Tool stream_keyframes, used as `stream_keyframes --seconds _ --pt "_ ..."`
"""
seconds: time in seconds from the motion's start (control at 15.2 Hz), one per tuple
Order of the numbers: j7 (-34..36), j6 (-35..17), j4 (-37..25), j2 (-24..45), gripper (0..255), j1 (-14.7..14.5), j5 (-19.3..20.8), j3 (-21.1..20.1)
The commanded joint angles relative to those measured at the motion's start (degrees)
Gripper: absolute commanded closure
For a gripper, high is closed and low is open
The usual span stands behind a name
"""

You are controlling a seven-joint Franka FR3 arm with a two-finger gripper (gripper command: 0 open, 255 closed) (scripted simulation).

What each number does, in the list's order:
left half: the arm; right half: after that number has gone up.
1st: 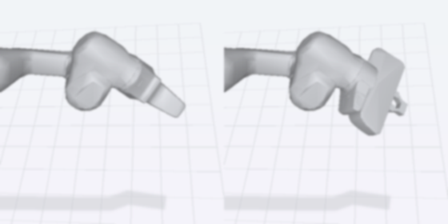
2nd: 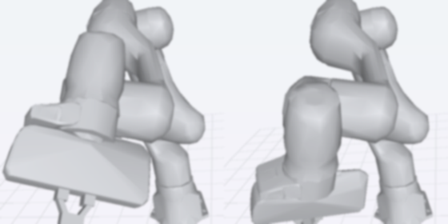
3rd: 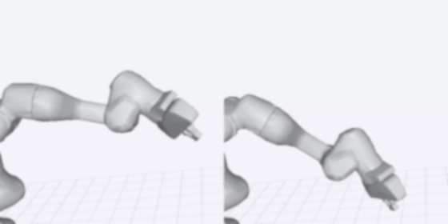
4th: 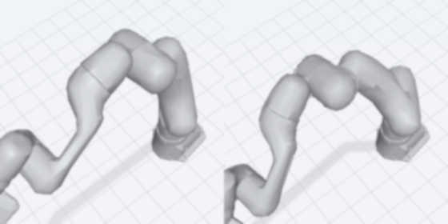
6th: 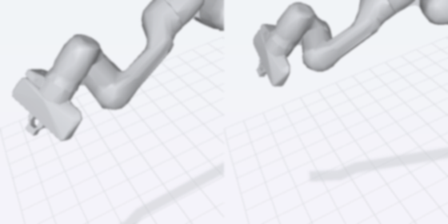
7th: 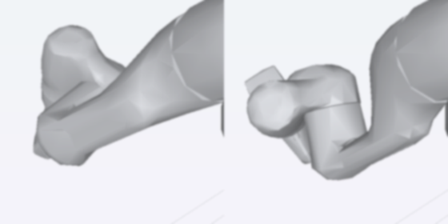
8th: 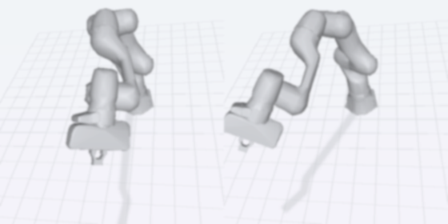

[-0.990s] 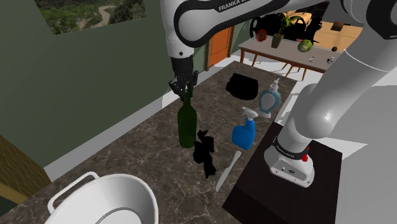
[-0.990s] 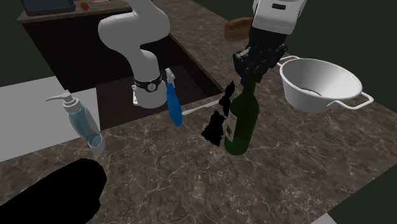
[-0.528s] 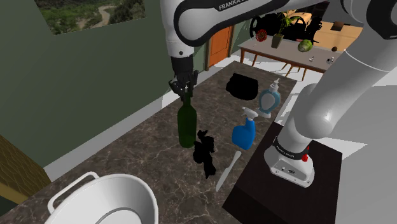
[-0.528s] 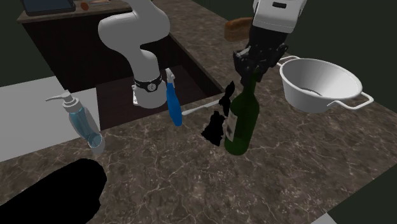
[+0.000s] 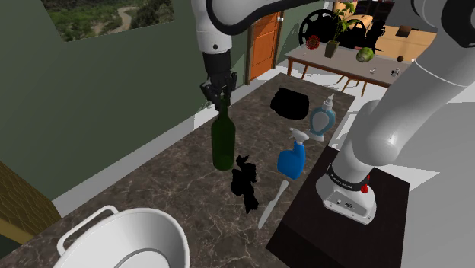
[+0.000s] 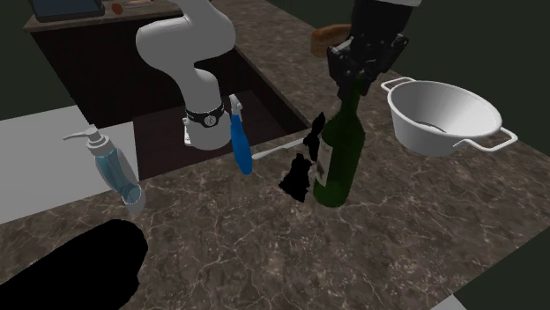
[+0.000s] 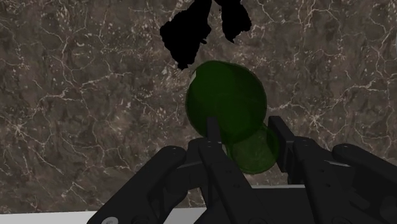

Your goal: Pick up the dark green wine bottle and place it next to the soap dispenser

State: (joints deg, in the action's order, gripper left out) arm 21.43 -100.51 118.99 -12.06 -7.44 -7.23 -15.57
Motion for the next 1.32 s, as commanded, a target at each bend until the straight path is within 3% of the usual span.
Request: stream_keyframes --seconds 0.0,1.25 --pt "0.09 1.52 -1.15 -0.38 255 -0.01 -0.04 0.06" --pt "1.27 16.19 -16.98 0.77 255 0.29 0.48 0.51"
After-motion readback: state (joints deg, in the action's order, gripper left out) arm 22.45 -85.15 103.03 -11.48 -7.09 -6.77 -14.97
